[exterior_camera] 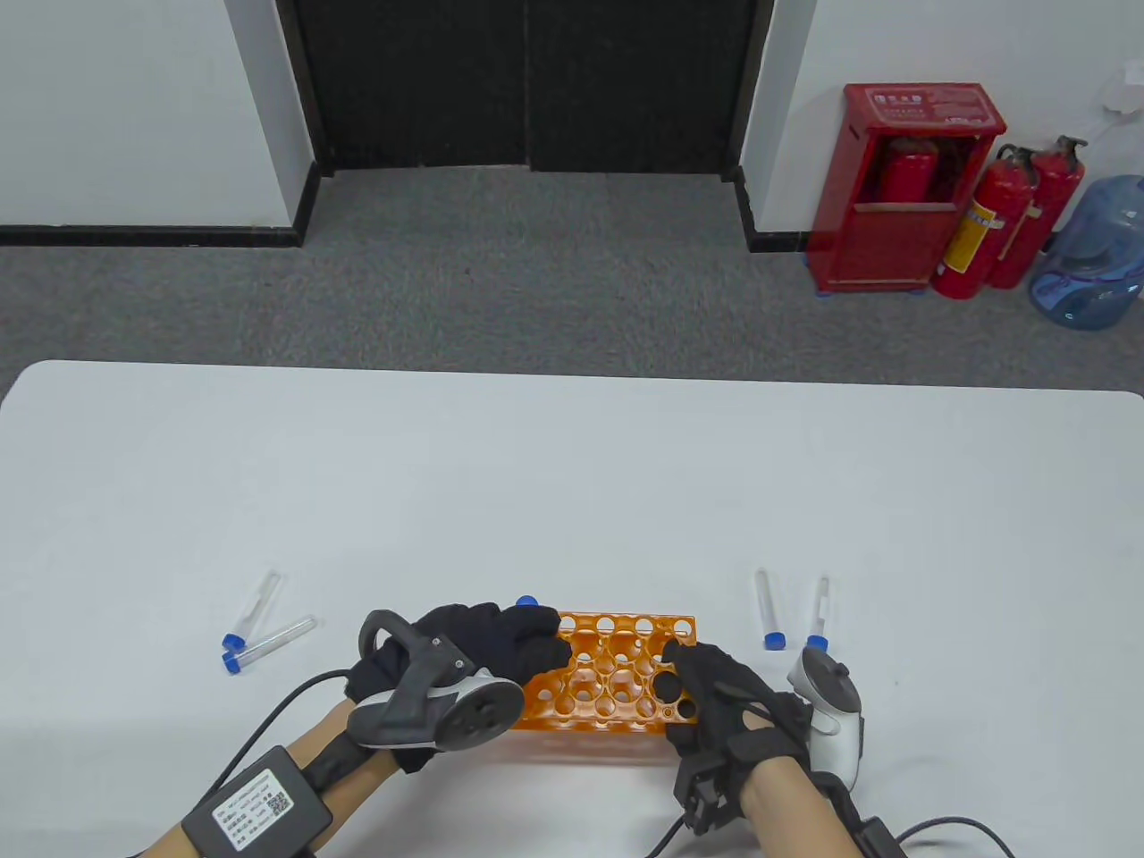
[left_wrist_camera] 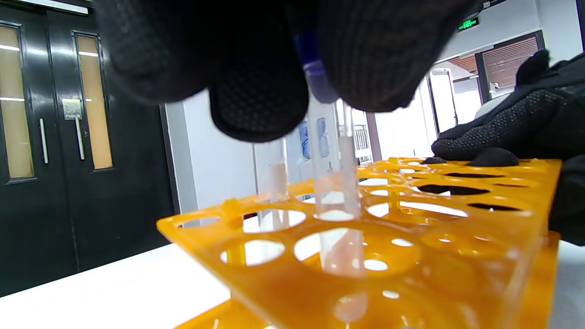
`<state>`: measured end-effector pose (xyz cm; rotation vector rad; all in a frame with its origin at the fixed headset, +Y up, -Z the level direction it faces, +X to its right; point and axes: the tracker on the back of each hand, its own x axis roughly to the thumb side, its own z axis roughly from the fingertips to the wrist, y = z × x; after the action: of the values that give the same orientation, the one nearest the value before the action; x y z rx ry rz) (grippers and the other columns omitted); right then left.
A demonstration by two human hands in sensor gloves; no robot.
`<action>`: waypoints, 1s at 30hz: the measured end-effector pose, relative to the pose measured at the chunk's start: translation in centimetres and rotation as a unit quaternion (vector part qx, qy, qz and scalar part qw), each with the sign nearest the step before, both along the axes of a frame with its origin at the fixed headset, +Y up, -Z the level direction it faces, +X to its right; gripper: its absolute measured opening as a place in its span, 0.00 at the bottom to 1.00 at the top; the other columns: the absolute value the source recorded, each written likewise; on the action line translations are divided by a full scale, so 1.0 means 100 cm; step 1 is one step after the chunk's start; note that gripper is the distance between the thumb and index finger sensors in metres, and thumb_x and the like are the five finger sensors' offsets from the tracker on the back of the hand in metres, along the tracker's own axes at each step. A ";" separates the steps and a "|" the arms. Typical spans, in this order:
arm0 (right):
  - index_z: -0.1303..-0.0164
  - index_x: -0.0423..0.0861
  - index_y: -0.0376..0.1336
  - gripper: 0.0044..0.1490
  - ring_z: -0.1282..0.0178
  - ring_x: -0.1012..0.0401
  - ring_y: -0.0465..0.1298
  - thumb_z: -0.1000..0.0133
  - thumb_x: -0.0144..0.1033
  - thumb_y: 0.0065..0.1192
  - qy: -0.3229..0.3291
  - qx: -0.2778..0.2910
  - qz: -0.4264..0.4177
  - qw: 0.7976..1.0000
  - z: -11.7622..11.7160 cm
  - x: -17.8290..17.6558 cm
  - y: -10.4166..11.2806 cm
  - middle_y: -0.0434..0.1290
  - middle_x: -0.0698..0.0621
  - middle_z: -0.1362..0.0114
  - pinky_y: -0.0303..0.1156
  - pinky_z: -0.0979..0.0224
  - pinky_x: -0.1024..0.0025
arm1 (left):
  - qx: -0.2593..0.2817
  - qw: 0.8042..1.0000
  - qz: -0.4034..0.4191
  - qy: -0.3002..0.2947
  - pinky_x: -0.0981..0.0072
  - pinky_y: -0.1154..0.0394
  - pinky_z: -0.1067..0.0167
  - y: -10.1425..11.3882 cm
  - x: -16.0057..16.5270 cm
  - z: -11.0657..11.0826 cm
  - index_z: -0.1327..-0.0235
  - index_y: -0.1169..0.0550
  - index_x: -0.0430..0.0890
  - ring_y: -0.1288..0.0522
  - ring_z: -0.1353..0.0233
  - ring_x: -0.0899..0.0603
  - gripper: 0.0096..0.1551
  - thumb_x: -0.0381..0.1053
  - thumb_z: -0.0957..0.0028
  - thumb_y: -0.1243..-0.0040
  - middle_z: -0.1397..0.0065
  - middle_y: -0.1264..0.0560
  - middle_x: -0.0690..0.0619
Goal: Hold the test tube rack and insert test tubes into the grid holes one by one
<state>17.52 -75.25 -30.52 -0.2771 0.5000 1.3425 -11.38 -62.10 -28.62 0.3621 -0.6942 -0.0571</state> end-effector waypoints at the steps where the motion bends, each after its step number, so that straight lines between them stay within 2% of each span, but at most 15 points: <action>1: 0.38 0.49 0.66 0.29 0.74 0.54 0.81 0.49 0.48 0.57 0.000 0.000 0.000 1.000 0.000 0.000 0.000 0.81 0.53 0.51 0.76 0.67 0.56 | 0.002 1.000 0.000 -0.003 0.72 0.09 0.57 -0.001 0.000 0.000 0.52 0.18 0.75 0.10 0.55 0.57 0.25 0.56 0.64 0.26 0.33 0.23 0.73; 16: 0.38 0.49 0.66 0.29 0.74 0.54 0.81 0.49 0.48 0.57 0.001 0.000 0.002 1.000 0.000 -0.001 0.000 0.81 0.53 0.51 0.76 0.67 0.56 | 0.001 1.000 -0.014 0.001 0.72 0.09 0.58 -0.005 0.004 0.002 0.53 0.18 0.75 0.10 0.56 0.57 0.25 0.57 0.65 0.26 0.33 0.23 0.75; 18: 0.38 0.49 0.66 0.29 0.74 0.54 0.81 0.49 0.48 0.57 0.001 -0.001 0.001 1.000 0.000 -0.001 0.000 0.81 0.53 0.51 0.76 0.67 0.56 | 0.005 1.000 -0.018 0.002 0.72 0.09 0.58 -0.005 0.003 0.002 0.50 0.20 0.76 0.10 0.56 0.57 0.27 0.60 0.66 0.27 0.30 0.26 0.76; 19: 0.38 0.49 0.66 0.29 0.74 0.54 0.81 0.49 0.48 0.57 0.000 -0.002 -0.001 1.000 0.000 -0.001 0.000 0.81 0.53 0.51 0.76 0.67 0.56 | 0.013 1.000 -0.016 -0.003 0.72 0.10 0.57 -0.003 0.002 0.005 0.47 0.22 0.76 0.10 0.55 0.57 0.30 0.63 0.67 0.28 0.26 0.31 0.75; 22: 0.38 0.49 0.66 0.29 0.74 0.54 0.81 0.49 0.48 0.57 -0.001 -0.002 -0.002 1.000 0.001 -0.001 0.000 0.81 0.53 0.51 0.76 0.67 0.56 | 0.053 0.999 0.008 0.007 0.70 0.12 0.55 0.010 -0.006 0.010 0.40 0.29 0.76 0.12 0.53 0.56 0.35 0.71 0.67 0.39 0.22 0.38 0.73; 24: 0.38 0.49 0.65 0.30 0.74 0.54 0.81 0.49 0.48 0.57 -0.002 -0.002 -0.002 1.000 0.001 -0.001 0.000 0.81 0.53 0.51 0.76 0.67 0.56 | 0.091 0.995 0.032 0.039 0.70 0.12 0.54 0.028 -0.021 0.007 0.37 0.31 0.74 0.13 0.52 0.55 0.36 0.71 0.65 0.43 0.22 0.38 0.72; 26: 0.38 0.49 0.65 0.30 0.73 0.54 0.81 0.49 0.48 0.57 -0.003 -0.003 -0.002 1.000 0.001 -0.001 0.000 0.81 0.53 0.51 0.76 0.67 0.56 | 0.102 0.990 0.046 0.089 0.68 0.13 0.50 0.041 -0.041 -0.004 0.36 0.31 0.73 0.14 0.49 0.54 0.36 0.71 0.64 0.43 0.21 0.39 0.71; 28: 0.38 0.49 0.65 0.30 0.74 0.54 0.81 0.49 0.48 0.57 -0.003 -0.002 -0.002 1.000 0.000 0.000 0.000 0.81 0.53 0.51 0.76 0.67 0.56 | 0.078 0.985 0.053 0.148 0.67 0.14 0.47 0.045 -0.065 -0.020 0.36 0.30 0.73 0.14 0.46 0.53 0.36 0.71 0.64 0.43 0.20 0.39 0.70; 30: 0.38 0.49 0.65 0.29 0.73 0.54 0.81 0.49 0.48 0.57 -0.003 -0.002 -0.003 1.000 0.000 0.000 0.001 0.81 0.53 0.51 0.76 0.67 0.56 | 0.035 0.976 0.057 0.209 0.64 0.15 0.44 0.041 -0.092 -0.038 0.37 0.29 0.72 0.15 0.42 0.51 0.35 0.70 0.64 0.41 0.20 0.39 0.69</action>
<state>17.50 -75.19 -30.47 -0.2827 0.4973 1.3356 -20.54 -58.00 -32.45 0.4401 -0.2535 -0.0461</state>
